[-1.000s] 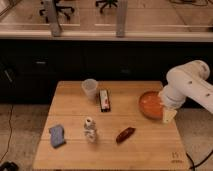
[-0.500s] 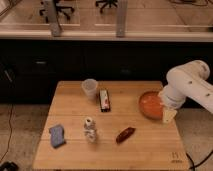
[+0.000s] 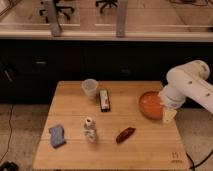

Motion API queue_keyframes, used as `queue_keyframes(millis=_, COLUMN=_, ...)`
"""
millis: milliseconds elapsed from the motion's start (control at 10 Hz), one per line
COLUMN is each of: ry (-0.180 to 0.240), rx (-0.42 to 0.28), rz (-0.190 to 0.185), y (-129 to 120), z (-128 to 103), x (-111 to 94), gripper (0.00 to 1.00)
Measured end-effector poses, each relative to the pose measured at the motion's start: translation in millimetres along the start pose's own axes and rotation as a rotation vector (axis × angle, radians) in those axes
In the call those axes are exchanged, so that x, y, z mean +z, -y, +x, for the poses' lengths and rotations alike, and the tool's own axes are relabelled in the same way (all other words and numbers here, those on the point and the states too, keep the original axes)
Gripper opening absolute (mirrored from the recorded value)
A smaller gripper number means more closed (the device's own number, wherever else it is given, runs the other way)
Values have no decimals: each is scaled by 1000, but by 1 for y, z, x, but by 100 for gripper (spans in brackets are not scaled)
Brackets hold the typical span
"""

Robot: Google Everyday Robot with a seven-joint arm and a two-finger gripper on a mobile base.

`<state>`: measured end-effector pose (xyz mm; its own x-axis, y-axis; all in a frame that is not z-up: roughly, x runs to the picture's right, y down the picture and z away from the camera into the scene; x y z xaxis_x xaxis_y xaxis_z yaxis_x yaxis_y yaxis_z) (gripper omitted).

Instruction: Knock the bottle over

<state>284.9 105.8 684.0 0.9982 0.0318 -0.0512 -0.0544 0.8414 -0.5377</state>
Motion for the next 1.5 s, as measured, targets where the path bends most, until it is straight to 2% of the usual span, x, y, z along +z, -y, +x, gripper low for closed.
queue_keyframes(millis=1200, ry=-3, rx=-6, rz=0, y=-1, z=-2, x=-1, gripper=80)
queue_keyframes(millis=1300, ry=-12, rx=-30, rz=-3, y=-4, z=-10, x=-4, gripper=80)
queue_keyframes(millis=1500, ry=-22, rx=-85, rz=-7, y=-8, z=-45, x=-9, gripper=80)
